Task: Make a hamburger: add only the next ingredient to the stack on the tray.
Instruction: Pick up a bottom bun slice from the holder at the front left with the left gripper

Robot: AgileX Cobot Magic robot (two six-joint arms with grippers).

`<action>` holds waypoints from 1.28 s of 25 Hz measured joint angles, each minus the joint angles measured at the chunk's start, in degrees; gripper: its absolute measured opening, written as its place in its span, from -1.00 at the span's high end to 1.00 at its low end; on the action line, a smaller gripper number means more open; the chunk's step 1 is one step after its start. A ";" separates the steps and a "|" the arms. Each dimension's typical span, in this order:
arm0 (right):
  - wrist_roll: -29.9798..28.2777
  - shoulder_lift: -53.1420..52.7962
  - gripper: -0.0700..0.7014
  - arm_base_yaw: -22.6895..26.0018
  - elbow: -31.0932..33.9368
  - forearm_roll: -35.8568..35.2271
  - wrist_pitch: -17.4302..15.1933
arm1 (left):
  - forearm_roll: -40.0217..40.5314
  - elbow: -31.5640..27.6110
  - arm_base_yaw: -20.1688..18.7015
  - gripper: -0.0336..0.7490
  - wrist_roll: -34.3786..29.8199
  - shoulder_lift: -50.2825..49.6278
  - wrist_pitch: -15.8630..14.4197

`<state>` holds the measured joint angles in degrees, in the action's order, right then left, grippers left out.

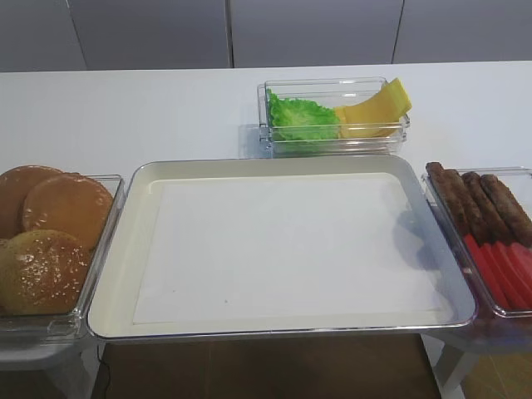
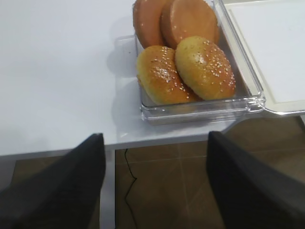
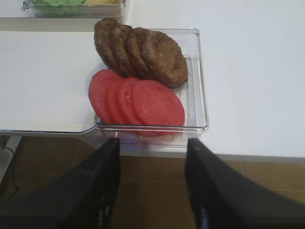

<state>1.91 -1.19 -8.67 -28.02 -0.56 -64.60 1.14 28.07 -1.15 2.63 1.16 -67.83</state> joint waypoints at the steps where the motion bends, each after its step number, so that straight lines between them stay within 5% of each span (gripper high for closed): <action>1: 0.00 0.00 -0.10 0.00 0.00 0.00 0.00 | 0.00 0.00 0.00 -0.34 0.00 0.00 0.00; 13: 0.11 0.00 -0.10 0.00 0.00 0.00 0.00 | -0.35 1.61 0.00 -0.34 0.11 0.00 1.24; 22: 0.04 0.00 -0.10 0.00 0.00 0.00 0.00 | -1.14 4.63 0.00 -0.34 -0.09 -2.51 6.21; 32: 0.04 0.00 -0.10 0.00 0.00 0.00 0.00 | -1.70 9.57 0.00 -0.27 -0.09 -23.66 15.32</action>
<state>1.95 -1.19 -8.67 -28.02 -0.56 -64.60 -0.55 37.64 -1.15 2.54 -22.50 -52.51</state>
